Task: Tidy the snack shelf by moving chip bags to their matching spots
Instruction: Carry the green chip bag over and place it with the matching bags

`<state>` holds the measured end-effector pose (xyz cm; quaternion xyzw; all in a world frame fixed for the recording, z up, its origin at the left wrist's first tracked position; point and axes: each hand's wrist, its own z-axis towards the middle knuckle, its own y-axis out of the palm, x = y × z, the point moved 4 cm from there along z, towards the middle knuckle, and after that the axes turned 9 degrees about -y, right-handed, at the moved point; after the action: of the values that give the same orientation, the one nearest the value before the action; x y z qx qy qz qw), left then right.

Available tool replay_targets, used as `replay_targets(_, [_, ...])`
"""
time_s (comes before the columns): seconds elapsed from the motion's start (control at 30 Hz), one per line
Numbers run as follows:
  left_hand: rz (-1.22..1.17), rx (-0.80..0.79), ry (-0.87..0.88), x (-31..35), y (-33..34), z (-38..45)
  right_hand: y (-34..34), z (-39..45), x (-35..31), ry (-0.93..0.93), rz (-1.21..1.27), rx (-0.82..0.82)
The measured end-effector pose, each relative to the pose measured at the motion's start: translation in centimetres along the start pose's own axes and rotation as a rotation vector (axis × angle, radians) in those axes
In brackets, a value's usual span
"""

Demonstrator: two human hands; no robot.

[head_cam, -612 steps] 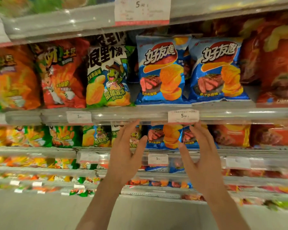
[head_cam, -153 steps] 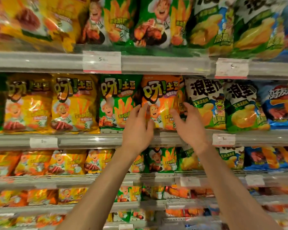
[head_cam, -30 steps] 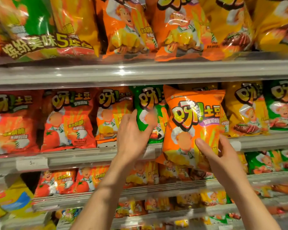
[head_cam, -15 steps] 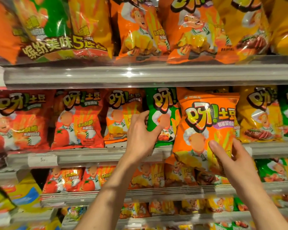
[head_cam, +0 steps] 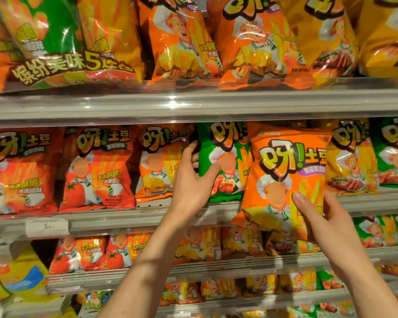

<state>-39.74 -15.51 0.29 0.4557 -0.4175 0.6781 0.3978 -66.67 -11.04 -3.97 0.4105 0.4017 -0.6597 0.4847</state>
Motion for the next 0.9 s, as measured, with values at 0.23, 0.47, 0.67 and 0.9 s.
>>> replay_targets(0.23, [-0.116, 0.101, -0.033, -0.3, -3.4, -0.9, -0.1, -0.1, -0.9, -0.005, -0.039, -0.044])
replay_targets(0.47, [-0.246, 0.249, -0.065, -1.8, -11.4, -2.0, 2.6, 1.9, -1.3, -0.048, -0.103, -0.093])
replay_targets(0.67, [-0.269, 0.294, -0.104, -2.6, -15.4, -3.2, 7.2, 5.5, -3.4, -0.198, -0.157, -0.165])
replay_targets(0.9, [-0.303, 0.289, -0.136, -3.1, -16.6, -4.1, 11.3, 8.1, -3.1, -0.17, -0.327, -0.243])
